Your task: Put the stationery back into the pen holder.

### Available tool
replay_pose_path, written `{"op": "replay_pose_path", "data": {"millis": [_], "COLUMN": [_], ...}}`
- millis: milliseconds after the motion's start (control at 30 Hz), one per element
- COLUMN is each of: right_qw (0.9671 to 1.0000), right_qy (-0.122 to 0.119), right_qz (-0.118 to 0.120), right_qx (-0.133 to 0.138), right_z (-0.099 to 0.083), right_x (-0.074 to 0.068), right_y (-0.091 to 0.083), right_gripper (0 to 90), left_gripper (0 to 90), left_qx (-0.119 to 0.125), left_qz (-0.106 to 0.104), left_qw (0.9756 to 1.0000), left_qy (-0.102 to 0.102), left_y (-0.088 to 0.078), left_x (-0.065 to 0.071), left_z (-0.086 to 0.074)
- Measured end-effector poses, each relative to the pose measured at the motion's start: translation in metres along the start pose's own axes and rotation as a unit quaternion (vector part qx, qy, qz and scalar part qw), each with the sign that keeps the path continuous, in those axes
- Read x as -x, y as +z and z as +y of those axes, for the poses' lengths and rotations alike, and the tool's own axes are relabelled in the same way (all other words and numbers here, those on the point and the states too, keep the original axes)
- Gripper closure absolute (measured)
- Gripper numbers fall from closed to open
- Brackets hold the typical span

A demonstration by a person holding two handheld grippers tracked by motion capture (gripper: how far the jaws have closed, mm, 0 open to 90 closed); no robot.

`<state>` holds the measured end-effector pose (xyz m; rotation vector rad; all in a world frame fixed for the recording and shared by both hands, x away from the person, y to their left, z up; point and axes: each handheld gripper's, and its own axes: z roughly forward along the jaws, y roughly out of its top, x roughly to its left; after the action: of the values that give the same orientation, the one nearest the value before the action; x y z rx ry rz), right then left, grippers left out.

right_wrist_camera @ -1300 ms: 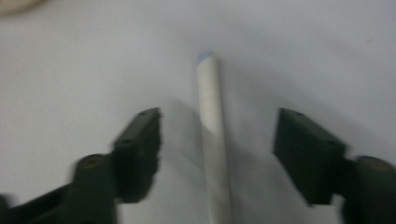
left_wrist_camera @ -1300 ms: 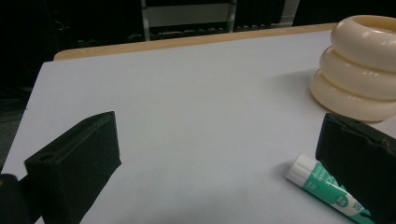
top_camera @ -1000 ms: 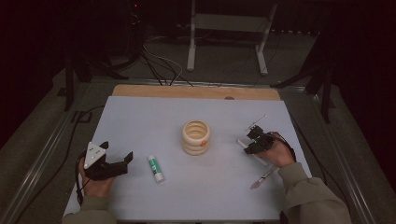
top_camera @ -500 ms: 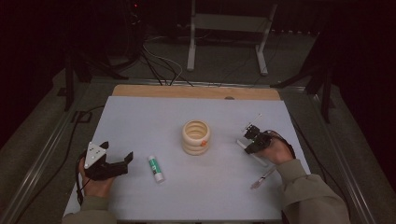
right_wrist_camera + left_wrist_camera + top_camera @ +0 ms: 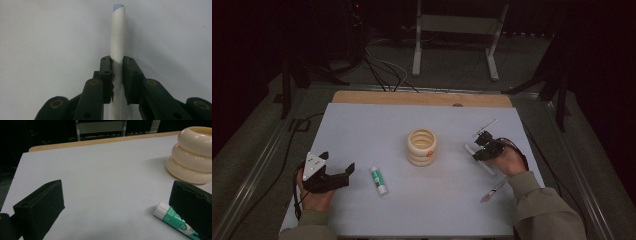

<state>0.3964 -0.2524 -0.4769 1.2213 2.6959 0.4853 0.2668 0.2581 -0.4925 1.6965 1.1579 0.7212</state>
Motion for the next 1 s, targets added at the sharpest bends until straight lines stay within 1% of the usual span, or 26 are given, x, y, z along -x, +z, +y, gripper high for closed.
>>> {"op": "replay_pose_path", "data": {"millis": [300, 467, 533, 667, 767, 1000], "right_qw": [0.9993, 0.9978, 0.9966, 0.9941, 0.9915, 0.9867], "right_qy": [0.012, 0.016, 0.024, 0.027, 0.027, 0.023], "right_qz": [0.004, 0.005, 0.006, 0.006, 0.007, 0.008], "right_qx": [0.036, 0.064, 0.078, 0.105, 0.127, 0.161], "right_z": [0.003, 0.005, 0.006, 0.008, 0.010, 0.016], "right_x": [-0.003, -0.006, -0.007, -0.011, -0.015, -0.024], "right_y": [-0.010, -0.017, -0.020, -0.027, -0.032, -0.041], "right_gripper": [79.7, 79.7, 79.7, 79.7, 79.7, 79.7], "left_gripper": [0.4, 0.4, 0.4, 0.4, 0.4, 0.4], "left_qx": [0.000, -0.001, -0.001, -0.001, -0.001, 0.000], "left_qz": [0.000, 0.000, 0.000, 0.000, 0.000, 0.000], "left_qw": [1.0000, 1.0000, 1.0000, 1.0000, 1.0000, 1.0000], "left_qy": [0.000, 0.001, 0.000, 0.000, 0.000, 0.000], "left_y": [0.001, 0.001, 0.001, 0.001, 0.001, 0.000], "left_x": [0.000, 0.000, 0.000, 0.000, 0.000, 0.000], "left_z": [0.000, 0.000, 0.000, 0.000, 0.000, 0.000]}}
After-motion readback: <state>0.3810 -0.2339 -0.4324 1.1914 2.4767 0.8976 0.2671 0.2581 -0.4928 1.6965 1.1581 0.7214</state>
